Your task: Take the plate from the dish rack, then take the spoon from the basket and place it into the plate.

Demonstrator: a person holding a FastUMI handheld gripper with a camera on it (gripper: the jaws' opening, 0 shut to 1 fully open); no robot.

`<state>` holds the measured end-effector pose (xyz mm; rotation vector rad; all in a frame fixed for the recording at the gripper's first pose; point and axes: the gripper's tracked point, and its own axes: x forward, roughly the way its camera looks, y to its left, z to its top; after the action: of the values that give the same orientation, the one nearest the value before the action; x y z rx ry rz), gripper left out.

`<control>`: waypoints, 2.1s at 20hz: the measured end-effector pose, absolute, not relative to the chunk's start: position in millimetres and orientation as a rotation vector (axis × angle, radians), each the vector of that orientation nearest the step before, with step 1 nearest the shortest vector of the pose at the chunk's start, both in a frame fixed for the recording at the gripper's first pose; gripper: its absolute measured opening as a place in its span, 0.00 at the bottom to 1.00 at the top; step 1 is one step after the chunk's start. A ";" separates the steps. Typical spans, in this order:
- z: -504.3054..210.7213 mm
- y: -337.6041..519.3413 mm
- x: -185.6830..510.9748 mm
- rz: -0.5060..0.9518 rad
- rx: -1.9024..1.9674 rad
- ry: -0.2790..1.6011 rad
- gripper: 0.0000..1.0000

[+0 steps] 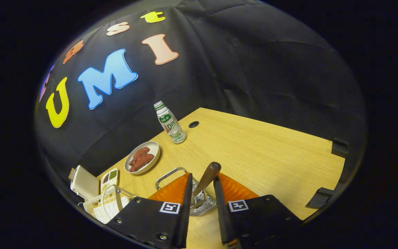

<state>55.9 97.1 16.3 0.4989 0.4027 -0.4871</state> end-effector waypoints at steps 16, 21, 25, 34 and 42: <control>80.8 125.5 83.4 -0.350 0.381 0.305 0.02; 115.3 135.3 79.0 -0.340 0.287 0.281 0.02; 153.2 155.9 66.2 -0.316 0.164 0.261 0.02; 208.5 294.9 27.5 -0.143 -0.098 0.238 0.02; 172.4 485.6 -39.6 0.186 -0.126 0.301 0.02</control>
<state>-39.6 485.6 172.4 -0.1258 0.3014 0.1863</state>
